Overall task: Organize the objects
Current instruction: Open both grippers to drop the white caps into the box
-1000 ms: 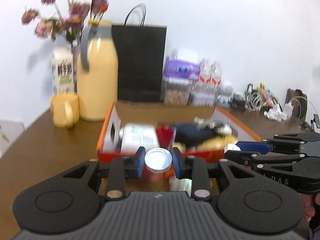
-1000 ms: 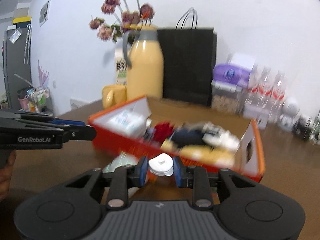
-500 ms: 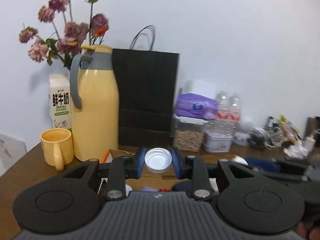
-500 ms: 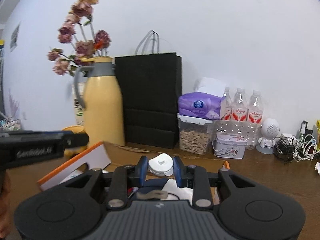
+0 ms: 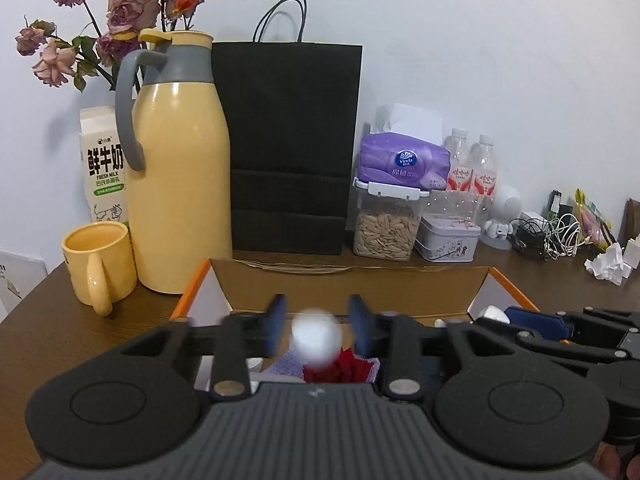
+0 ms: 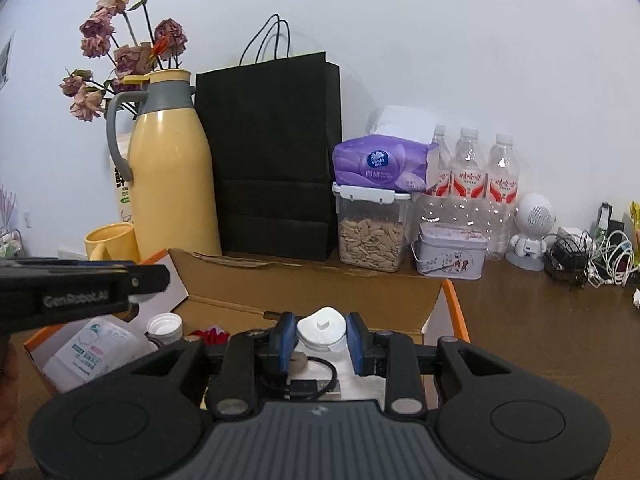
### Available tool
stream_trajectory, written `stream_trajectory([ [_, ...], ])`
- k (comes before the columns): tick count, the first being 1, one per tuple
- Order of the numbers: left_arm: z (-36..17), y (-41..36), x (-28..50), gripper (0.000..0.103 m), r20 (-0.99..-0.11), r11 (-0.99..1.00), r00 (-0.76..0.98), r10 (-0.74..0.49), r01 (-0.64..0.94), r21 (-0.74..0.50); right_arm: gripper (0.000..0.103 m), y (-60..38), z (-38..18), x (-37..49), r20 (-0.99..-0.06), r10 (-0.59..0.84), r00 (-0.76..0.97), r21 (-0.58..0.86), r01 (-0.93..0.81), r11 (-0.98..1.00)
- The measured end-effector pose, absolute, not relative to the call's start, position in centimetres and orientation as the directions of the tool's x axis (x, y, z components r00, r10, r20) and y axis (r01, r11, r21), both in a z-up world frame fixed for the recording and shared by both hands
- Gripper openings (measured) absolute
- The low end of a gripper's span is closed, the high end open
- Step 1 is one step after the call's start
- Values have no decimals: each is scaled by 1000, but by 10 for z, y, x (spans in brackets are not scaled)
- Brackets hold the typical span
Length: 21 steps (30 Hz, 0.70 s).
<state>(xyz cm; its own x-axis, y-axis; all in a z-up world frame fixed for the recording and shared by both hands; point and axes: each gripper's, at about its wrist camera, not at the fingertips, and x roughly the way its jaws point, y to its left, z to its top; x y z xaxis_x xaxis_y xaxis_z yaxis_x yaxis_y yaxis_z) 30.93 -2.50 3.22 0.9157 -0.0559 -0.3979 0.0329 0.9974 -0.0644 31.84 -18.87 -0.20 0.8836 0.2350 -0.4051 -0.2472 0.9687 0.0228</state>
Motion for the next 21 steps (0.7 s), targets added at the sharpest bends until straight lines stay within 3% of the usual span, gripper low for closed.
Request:
stream_trajectory([
  [3, 36, -25, 304, 90, -374, 999, 927, -37, 20, -49, 41, -191, -3, 318, -412, 235, 880, 30, -245, 969],
  [5, 38, -24, 302, 102, -367, 999, 930, -28, 14, -41, 75, -192, -2, 316, -404, 224, 887, 30, -232, 972],
  [7, 40, -23, 299, 103, -357, 999, 934, -23, 8, -42, 92, -193, -1, 313, -390, 214, 895, 29, -221, 975],
  [11, 42, -20, 298, 103, -358, 999, 934, -14, -2, -45, 103, -196, 0, 314, -392, 216, 894, 44, -216, 975],
  [21, 47, -22, 291, 103, -347, 999, 938, -26, 12, -42, 103, -201, -3, 312, -405, 206, 891, 57, -200, 978],
])
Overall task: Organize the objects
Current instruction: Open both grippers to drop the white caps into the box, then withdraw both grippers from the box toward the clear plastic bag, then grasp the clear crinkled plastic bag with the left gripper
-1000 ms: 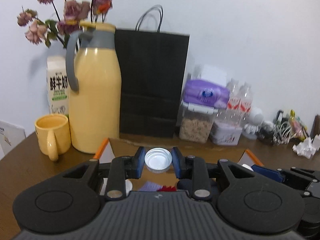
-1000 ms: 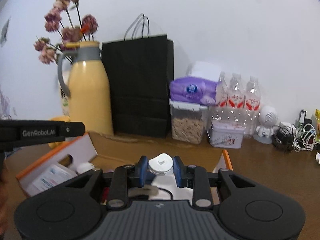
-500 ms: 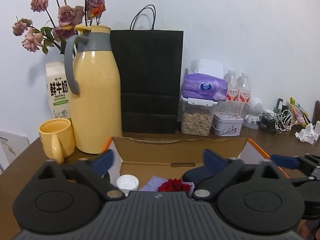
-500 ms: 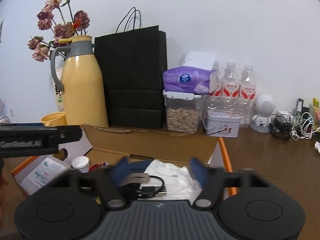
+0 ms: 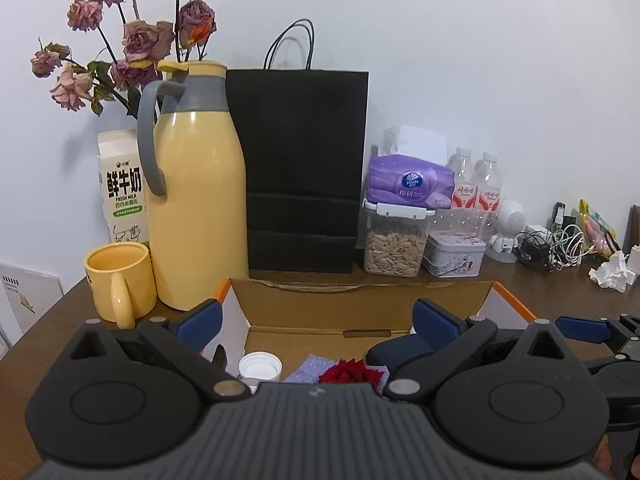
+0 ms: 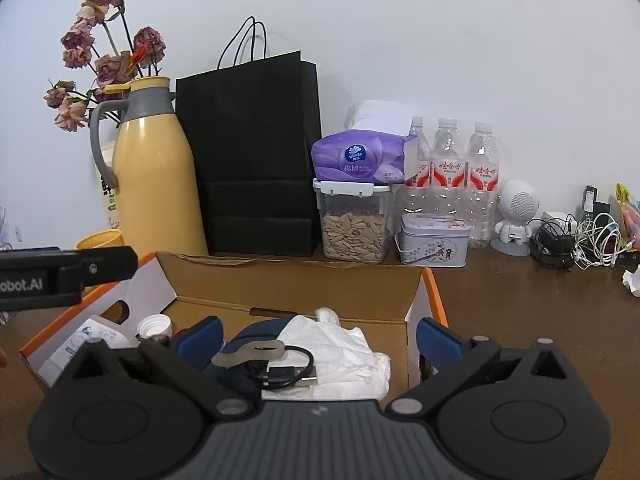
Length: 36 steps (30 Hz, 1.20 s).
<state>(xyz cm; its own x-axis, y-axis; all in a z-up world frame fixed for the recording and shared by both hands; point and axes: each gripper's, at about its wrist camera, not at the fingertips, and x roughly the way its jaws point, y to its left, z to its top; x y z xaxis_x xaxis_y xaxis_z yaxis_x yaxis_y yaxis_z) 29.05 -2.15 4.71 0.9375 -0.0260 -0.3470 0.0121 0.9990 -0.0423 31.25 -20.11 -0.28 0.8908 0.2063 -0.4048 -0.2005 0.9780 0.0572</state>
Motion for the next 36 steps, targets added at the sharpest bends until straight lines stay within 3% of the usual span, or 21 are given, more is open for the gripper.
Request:
stream_trajectory([
  [7, 58, -21, 267, 103, -313, 998, 948, -51, 38, -46, 103, -206, 4, 293, -380, 221, 898, 61, -215, 975],
  [16, 55, -9, 220, 103, -334, 994, 936, -109, 103, -37, 103, -208, 9, 252, -390, 231, 891, 14, -245, 970],
  [36, -9, -38, 199, 103, -561, 978, 804, -196, 205, -48, 103, -227, -41, 207, -562, 188, 805, -34, -250, 968],
])
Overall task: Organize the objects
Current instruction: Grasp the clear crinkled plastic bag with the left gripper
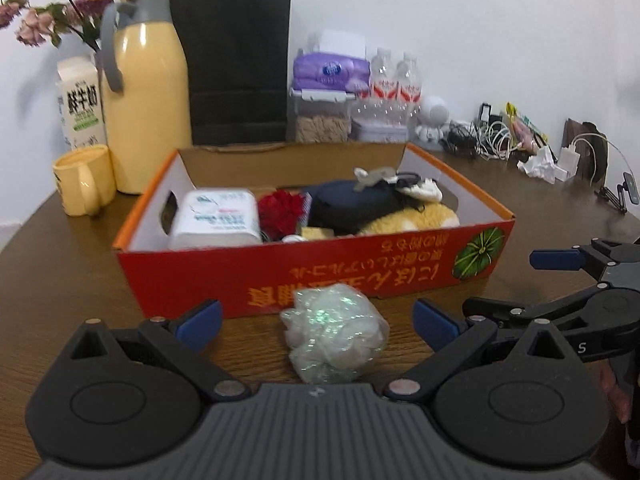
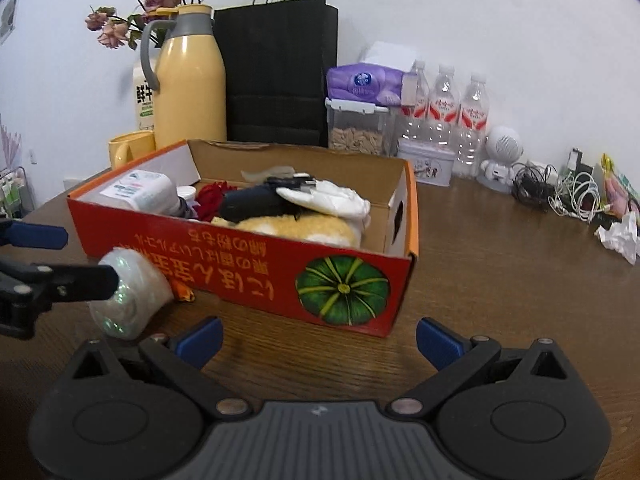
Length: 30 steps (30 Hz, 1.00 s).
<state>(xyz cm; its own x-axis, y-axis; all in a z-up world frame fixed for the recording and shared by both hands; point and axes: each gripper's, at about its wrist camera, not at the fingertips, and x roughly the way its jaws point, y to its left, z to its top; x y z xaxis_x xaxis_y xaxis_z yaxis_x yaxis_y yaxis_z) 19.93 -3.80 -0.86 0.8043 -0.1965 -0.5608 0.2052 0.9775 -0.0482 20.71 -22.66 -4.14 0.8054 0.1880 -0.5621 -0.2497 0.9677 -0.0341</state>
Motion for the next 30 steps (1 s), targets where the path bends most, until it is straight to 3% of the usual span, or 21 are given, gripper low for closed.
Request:
stream_trajectory([
  [7, -24, -48, 217, 102, -606, 988, 781, -149, 136, -68, 103, -228, -50, 212, -585, 186, 789, -24, -246, 969],
  [10, -29, -50, 219, 84, -623, 988, 768, -148, 138, -65, 103, -226, -50, 211, -585, 191, 788, -28, -255, 967],
  [14, -33, -49, 219, 52, -634, 986, 756, -164, 150, -76, 103, -225, -51, 211, -586, 192, 787, -30, -258, 966],
  [15, -33, -48, 217, 49, -630, 985, 759, -166, 150, -79, 103, -225, -51, 211, -587, 191, 786, -31, -258, 966],
  [19, -32, -42, 215, 44, -614, 984, 769, -179, 145, -106, 103, -224, -53, 213, -596, 185, 781, -36, -256, 966],
  [30, -26, -5, 198, 43, -565, 989, 814, -138, 82, -124, 103, -219, -55, 212, -591, 176, 787, -57, -259, 964],
])
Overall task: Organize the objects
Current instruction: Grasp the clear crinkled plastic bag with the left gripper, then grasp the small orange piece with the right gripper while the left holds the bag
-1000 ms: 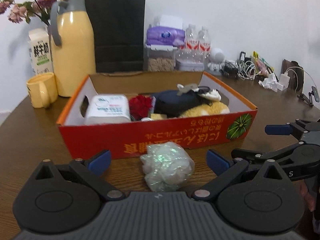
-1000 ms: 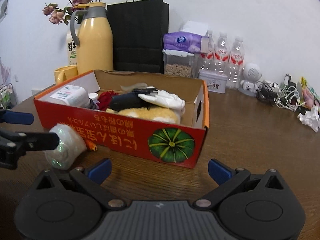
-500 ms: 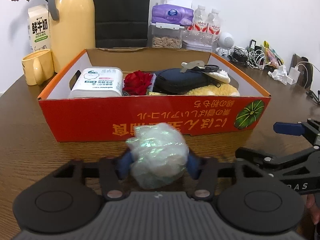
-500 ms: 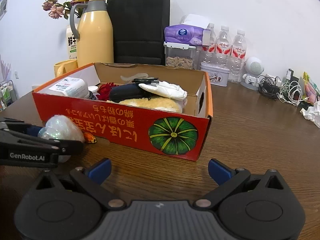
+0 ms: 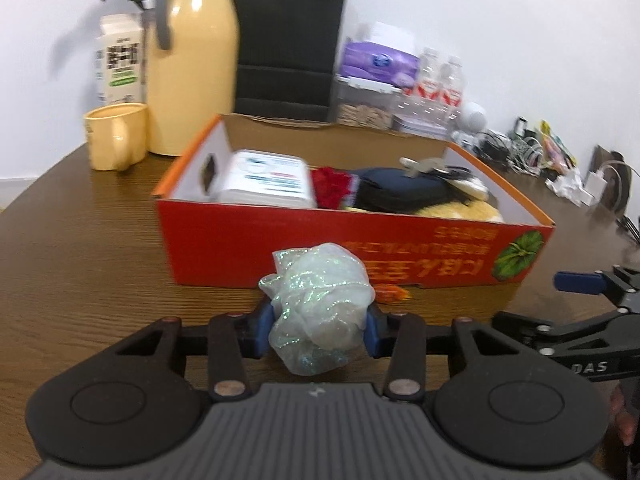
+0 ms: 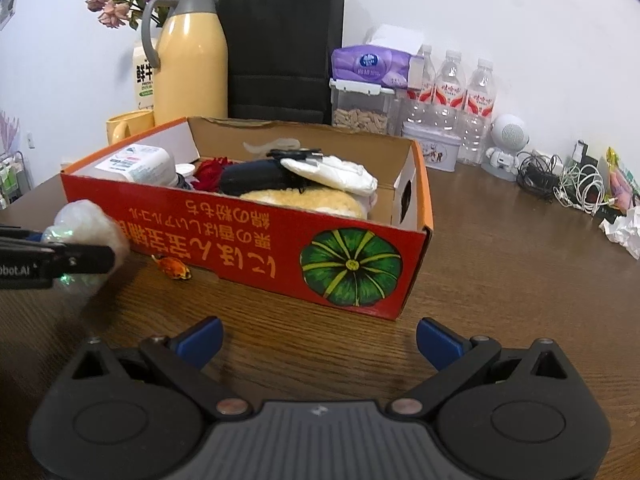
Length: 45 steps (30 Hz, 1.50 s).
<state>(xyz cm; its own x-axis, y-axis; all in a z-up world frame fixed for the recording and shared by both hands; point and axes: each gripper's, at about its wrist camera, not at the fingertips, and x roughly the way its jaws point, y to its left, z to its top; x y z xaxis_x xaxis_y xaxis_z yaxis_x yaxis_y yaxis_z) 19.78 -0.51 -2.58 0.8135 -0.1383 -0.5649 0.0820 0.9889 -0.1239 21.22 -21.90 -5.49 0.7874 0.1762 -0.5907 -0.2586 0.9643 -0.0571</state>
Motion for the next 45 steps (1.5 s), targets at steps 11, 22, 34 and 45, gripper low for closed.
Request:
stream_trajectory([
  [11, -24, 37, 190, 44, -534, 988, 839, -106, 27, -153, 103, -178, -53, 213, -615, 220, 757, 27, -259, 965],
  [22, -19, 53, 179, 44, -497, 978, 856, -142, 42, -207, 76, -128, -52, 228, -629, 210, 749, 99, -190, 977],
  [34, -18, 59, 172, 45, -480, 968, 857, -188, 80, -237, 50, -95, -58, 235, -625, 119, 771, 28, -130, 991],
  [45, -20, 63, 172, 45, -487, 965, 853, -188, 68, -253, 10, -103, -55, 225, -605, 263, 752, 102, -254, 962],
])
